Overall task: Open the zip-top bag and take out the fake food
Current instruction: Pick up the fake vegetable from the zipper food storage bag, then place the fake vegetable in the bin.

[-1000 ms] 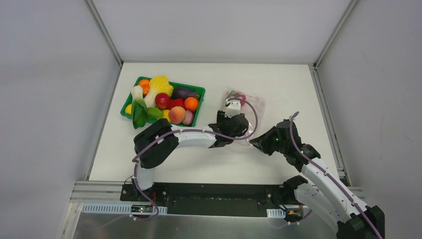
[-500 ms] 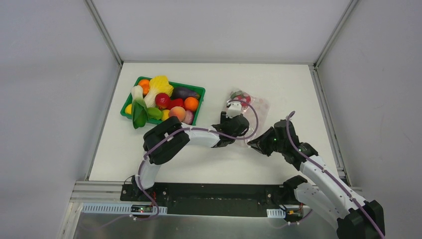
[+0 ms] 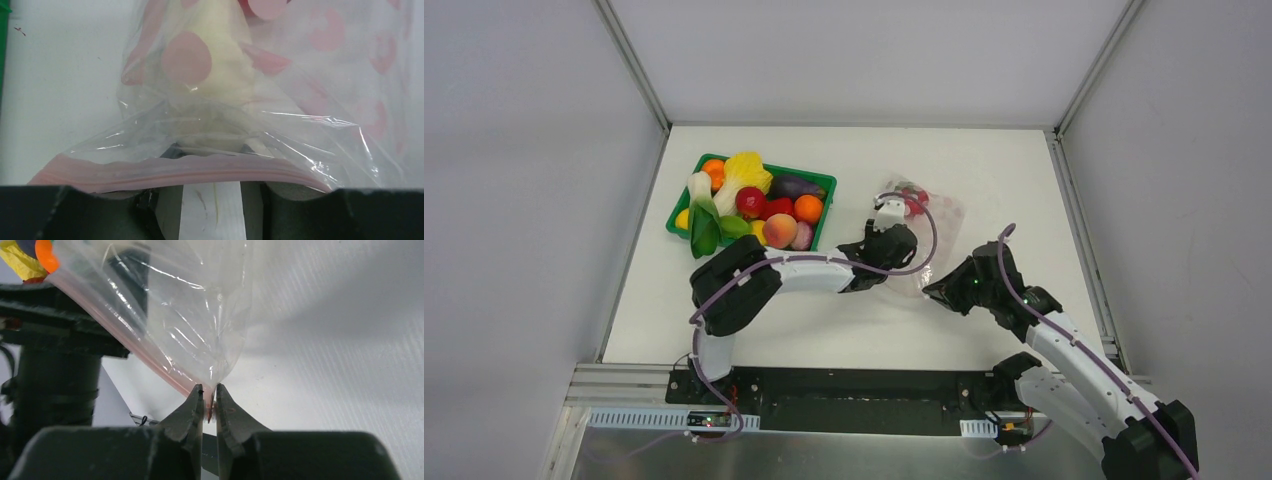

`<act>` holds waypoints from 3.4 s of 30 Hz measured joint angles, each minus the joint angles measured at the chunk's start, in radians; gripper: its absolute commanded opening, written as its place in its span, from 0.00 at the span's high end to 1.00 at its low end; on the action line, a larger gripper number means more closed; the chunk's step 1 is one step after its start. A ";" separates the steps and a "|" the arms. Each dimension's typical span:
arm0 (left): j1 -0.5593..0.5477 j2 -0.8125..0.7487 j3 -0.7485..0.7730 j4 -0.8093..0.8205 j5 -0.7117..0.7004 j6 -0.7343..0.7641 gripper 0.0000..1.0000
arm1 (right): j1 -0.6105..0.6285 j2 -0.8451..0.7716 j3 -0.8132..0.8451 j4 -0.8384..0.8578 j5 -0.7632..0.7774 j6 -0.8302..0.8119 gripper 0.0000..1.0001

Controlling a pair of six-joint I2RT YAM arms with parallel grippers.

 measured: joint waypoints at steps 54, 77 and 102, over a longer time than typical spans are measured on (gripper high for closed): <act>0.343 -0.893 0.180 -1.252 0.441 0.261 0.93 | 0.001 -0.037 -0.014 -0.051 0.256 -0.020 1.00; 0.852 -0.589 0.047 -0.810 0.763 0.806 0.85 | 0.001 -0.076 -0.014 -0.079 0.261 -0.036 1.00; 0.857 -0.454 0.067 -0.788 0.723 0.875 0.34 | 0.001 -0.010 -0.014 -0.071 0.252 -0.047 1.00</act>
